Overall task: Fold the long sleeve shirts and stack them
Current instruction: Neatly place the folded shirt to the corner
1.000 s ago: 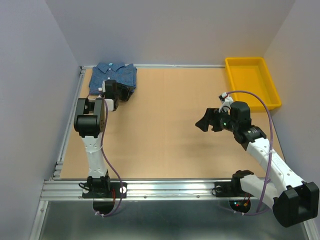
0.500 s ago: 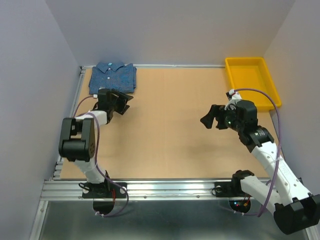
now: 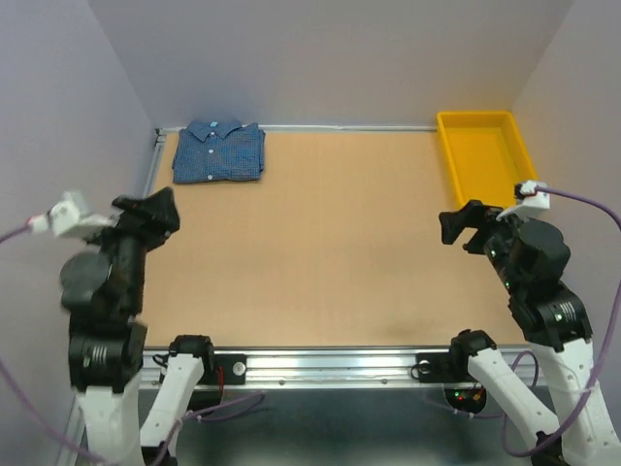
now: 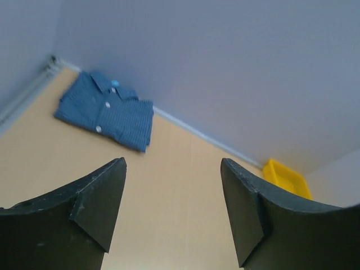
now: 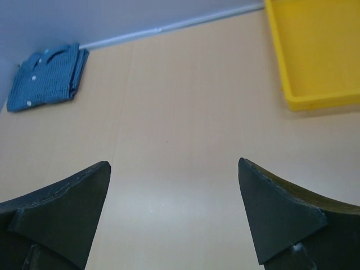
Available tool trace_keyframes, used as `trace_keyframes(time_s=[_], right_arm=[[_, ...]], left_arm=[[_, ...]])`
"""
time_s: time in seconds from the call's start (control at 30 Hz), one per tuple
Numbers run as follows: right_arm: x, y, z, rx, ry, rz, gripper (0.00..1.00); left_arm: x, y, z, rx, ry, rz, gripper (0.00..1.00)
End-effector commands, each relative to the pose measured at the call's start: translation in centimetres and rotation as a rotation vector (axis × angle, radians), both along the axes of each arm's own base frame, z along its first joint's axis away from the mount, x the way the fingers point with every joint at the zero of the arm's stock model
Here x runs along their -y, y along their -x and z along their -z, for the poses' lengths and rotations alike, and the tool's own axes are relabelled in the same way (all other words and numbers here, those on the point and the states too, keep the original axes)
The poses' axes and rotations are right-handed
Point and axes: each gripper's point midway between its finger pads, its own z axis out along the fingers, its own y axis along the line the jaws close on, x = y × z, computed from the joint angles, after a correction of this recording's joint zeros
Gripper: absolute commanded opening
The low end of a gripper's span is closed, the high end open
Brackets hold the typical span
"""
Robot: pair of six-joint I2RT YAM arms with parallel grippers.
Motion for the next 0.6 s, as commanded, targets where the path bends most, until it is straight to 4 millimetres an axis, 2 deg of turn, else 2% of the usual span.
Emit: trace_keyframes(time_s=[0.0, 0.03, 0.07, 0.17, 0.27, 0.37, 0.43, 0.53, 0.57], right_arm=[[3.7, 3.2, -4.1, 0.124, -0.007, 0.16, 1.0], [4.3, 4.4, -4.8, 0.166, -0.013, 0.17, 1.0], [4.7, 5.1, -5.3, 0.193, -0.005, 0.176, 1.0], [5.5, 7.0, -6.1, 0.264, 0.006, 0.183, 1.0], [7.1, 9.6, -6.6, 0.351, -0.006, 0.23, 1.0], [7.5, 10.8, -6.8, 0.389, -0.008, 0.232, 1.0], [7.8, 11.6, -6.9, 0.414, -0.013, 0.24, 1.0], [8.0, 11.8, -6.6, 0.42, -0.006, 0.246, 1.0], [8.1, 11.8, -6.7, 0.421, -0.004, 0.248, 1.0]], left_arm=[[-4.7, 9.3, 1.3, -0.02, -0.097, -0.223, 0.85], [-5.4, 12.1, 0.5, 0.054, -0.105, -0.259, 0.91], [-5.7, 13.3, 0.3, 0.085, -0.109, -0.272, 0.92], [-6.8, 16.2, 0.2, 0.144, -0.127, -0.321, 0.98], [-8.1, 19.1, 0.0, 0.228, -0.098, -0.378, 0.99], [-8.7, 20.2, -0.1, 0.281, -0.098, -0.402, 0.99], [-8.7, 20.2, -0.4, 0.308, -0.093, -0.385, 0.99], [-9.2, 20.1, -0.4, 0.33, -0.065, -0.397, 0.99], [-9.4, 20.8, -0.5, 0.362, -0.05, -0.398, 0.99]])
